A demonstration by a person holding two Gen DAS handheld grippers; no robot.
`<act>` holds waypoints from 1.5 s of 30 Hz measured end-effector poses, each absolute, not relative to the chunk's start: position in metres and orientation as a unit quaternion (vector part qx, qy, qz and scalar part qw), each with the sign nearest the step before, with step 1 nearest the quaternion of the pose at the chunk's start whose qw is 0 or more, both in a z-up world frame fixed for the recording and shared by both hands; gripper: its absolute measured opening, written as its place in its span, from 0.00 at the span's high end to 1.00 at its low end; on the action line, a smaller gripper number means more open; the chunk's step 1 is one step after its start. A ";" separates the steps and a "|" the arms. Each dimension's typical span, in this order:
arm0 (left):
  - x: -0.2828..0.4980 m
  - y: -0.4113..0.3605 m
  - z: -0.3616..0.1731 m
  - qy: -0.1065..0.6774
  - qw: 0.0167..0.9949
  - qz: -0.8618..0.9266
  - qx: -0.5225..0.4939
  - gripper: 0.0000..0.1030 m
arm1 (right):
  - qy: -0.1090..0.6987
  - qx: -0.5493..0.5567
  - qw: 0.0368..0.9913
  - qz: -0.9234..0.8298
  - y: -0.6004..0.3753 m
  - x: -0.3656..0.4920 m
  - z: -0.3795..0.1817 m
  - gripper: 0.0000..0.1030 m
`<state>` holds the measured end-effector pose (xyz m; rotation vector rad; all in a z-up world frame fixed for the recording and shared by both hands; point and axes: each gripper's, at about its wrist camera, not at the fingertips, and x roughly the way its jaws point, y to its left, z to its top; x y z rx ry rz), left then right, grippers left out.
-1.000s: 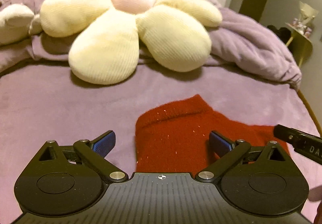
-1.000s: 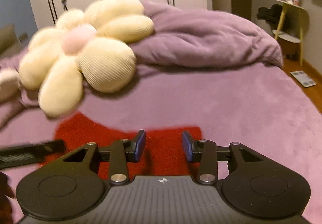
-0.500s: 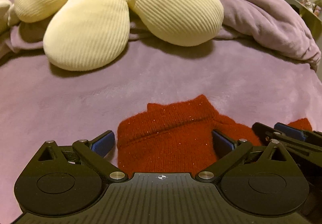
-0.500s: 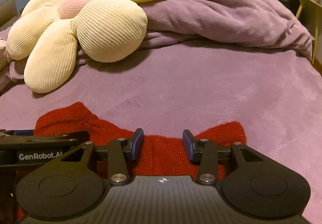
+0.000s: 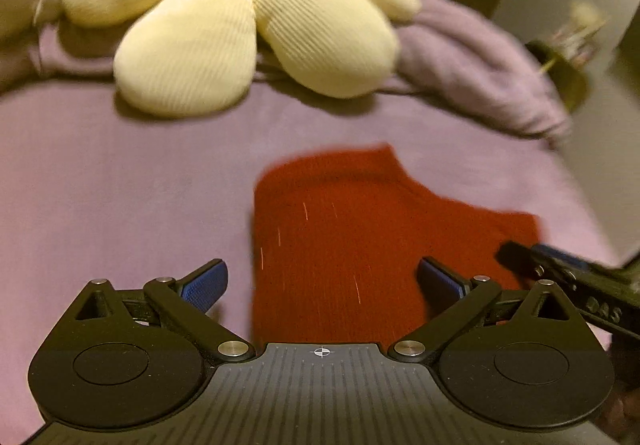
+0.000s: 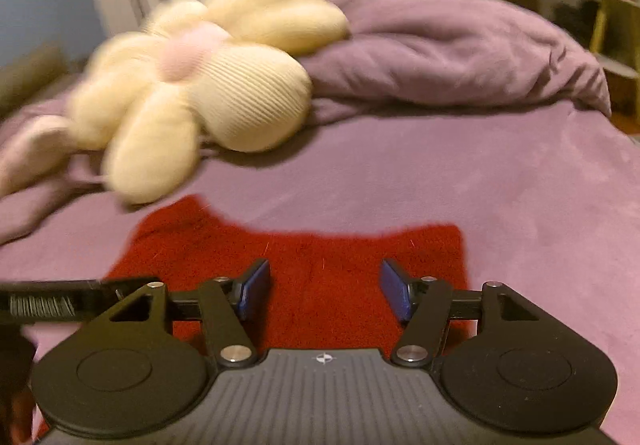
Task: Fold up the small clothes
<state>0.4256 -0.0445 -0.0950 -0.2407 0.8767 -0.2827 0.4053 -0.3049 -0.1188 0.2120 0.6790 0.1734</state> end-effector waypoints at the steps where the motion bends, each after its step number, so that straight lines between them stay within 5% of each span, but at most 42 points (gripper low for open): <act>1: 0.412 -0.034 -0.094 0.423 0.881 -0.163 -0.138 0.00 | 0.329 0.109 0.933 0.100 -0.313 0.385 -0.115 0.25; 2: 0.401 -0.025 -0.096 0.426 0.871 -0.190 -0.156 0.00 | 0.337 0.123 0.927 0.109 -0.323 0.368 -0.116 0.11; 3: 0.392 -0.017 -0.098 0.427 0.862 -0.213 -0.171 0.00 | 0.345 0.147 0.918 0.125 -0.337 0.351 -0.120 0.10; 11: 0.410 0.004 -0.135 0.452 0.801 -0.236 -0.315 0.00 | 0.386 0.393 0.816 0.174 -0.410 0.351 -0.182 0.10; 16: 0.431 -0.001 -0.158 0.465 0.776 -0.242 -0.351 0.02 | 0.374 0.440 0.784 0.229 -0.406 0.374 -0.199 0.10; 27: 0.432 -0.004 -0.158 0.462 0.776 -0.242 -0.354 0.26 | 0.390 0.436 0.772 0.249 -0.376 0.386 -0.203 0.47; 45: 0.296 0.124 -0.105 0.465 0.816 -0.151 -0.308 0.25 | 0.429 0.397 0.721 0.373 -0.231 0.326 -0.182 0.49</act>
